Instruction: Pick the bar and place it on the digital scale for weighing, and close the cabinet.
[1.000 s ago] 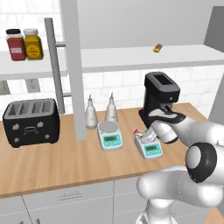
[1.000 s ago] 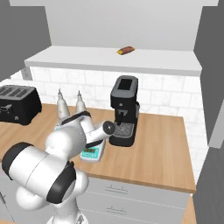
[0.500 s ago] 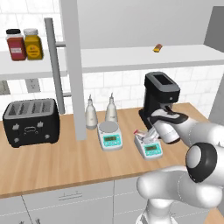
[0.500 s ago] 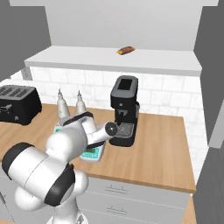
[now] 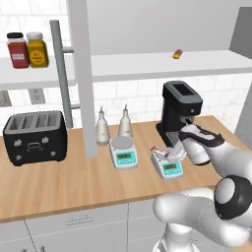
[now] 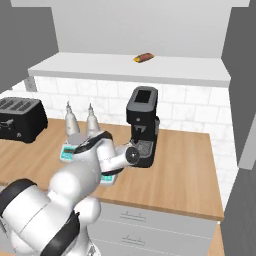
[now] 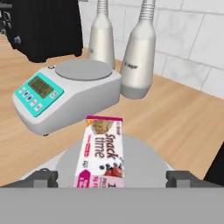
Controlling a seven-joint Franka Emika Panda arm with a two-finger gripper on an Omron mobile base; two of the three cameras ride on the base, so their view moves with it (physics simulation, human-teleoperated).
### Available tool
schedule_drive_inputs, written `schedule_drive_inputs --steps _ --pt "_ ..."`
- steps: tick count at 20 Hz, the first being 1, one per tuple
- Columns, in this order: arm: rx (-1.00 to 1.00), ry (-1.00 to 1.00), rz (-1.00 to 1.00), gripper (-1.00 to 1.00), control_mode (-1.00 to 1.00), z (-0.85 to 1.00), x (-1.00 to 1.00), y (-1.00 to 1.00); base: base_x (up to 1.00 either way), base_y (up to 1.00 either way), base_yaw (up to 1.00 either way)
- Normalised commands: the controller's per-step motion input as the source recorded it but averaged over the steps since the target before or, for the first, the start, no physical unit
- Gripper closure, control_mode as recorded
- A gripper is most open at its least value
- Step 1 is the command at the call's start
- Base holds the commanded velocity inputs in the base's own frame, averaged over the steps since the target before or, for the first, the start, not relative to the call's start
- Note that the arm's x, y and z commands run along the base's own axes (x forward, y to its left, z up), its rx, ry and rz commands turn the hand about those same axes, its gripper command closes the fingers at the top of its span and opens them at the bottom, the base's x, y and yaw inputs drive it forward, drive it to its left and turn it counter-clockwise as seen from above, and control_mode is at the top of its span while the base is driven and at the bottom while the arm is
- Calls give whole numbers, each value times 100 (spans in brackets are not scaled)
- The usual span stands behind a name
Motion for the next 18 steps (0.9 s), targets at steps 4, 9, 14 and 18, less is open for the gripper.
schedule_drive_inputs --steps 4,9,14,18 --pt "4 -41 0 -100 -100 40 -50 0 0 0 0" --pt "0 -41 0 -100 -100 90 -40 0 0 0 0" --pt "-4 -16 0 -100 -100 100 -40 -10 0 0 0" --pt "-6 -4 0 -100 -100 95 -61 -44 0 0 0"
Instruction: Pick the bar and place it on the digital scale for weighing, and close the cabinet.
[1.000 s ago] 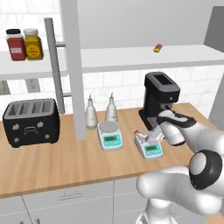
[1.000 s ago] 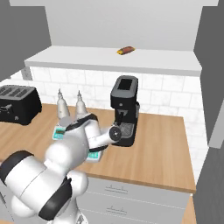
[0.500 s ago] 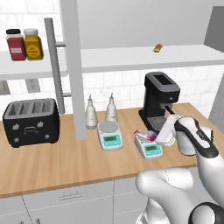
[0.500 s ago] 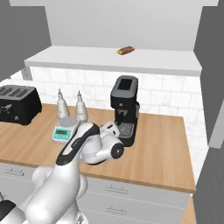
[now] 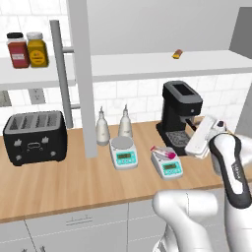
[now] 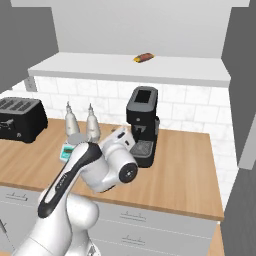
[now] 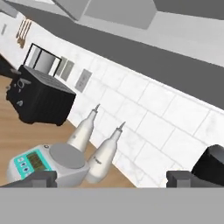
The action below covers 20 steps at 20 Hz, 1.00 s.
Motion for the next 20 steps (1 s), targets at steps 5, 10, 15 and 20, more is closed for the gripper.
schedule_drive_inputs --steps 5,10,15,20 --pt "-4 -10 0 -100 -100 73 -68 -53 0 0 0" --pt "-5 -4 -1 -100 -100 49 -39 -41 0 0 0" --pt "-3 -5 -2 -100 -100 52 -14 -29 0 0 0" --pt "-1 -9 -4 -100 -100 36 -25 -28 0 0 0"
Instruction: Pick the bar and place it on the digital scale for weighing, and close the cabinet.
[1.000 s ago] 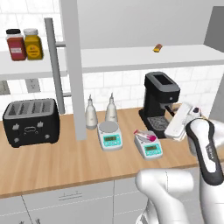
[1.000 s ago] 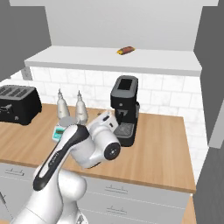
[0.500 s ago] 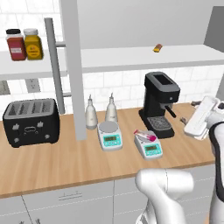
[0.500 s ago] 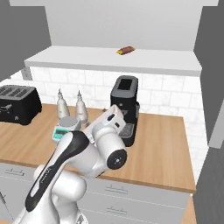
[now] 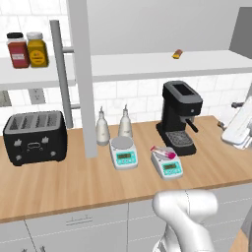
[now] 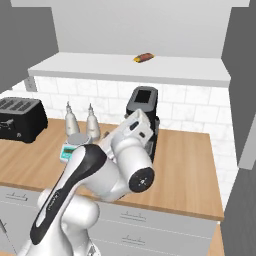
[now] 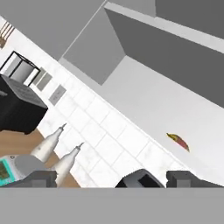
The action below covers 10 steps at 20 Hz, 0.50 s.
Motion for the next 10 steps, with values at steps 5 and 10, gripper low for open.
schedule_drive_inputs --steps 5,10 --pt "0 -31 -11 -100 -100 2 -68 -72 0 0 0" --pt "0 -42 -18 -100 -100 5 -99 -64 0 0 0"
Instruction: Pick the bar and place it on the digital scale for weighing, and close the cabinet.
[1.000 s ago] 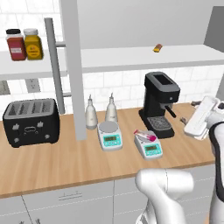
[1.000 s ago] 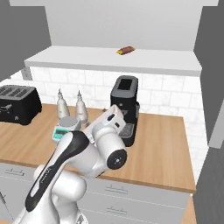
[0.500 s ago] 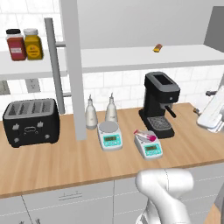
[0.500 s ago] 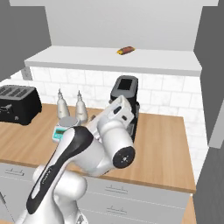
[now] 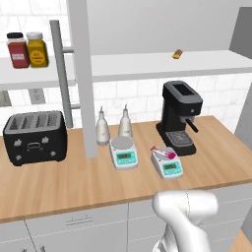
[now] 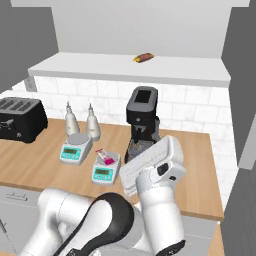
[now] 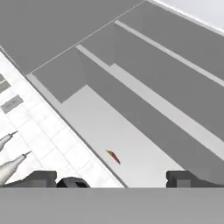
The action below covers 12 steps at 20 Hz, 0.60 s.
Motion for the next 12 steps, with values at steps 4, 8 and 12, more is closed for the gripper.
schedule_drive_inputs --steps 4,8,12 --pt "0 -24 -14 -100 -100 33 -87 -82 0 0 0" --pt "0 -10 -7 -100 -100 33 -74 -79 0 0 0" --pt "0 -7 -1 -100 -100 4 -87 -64 0 0 0"
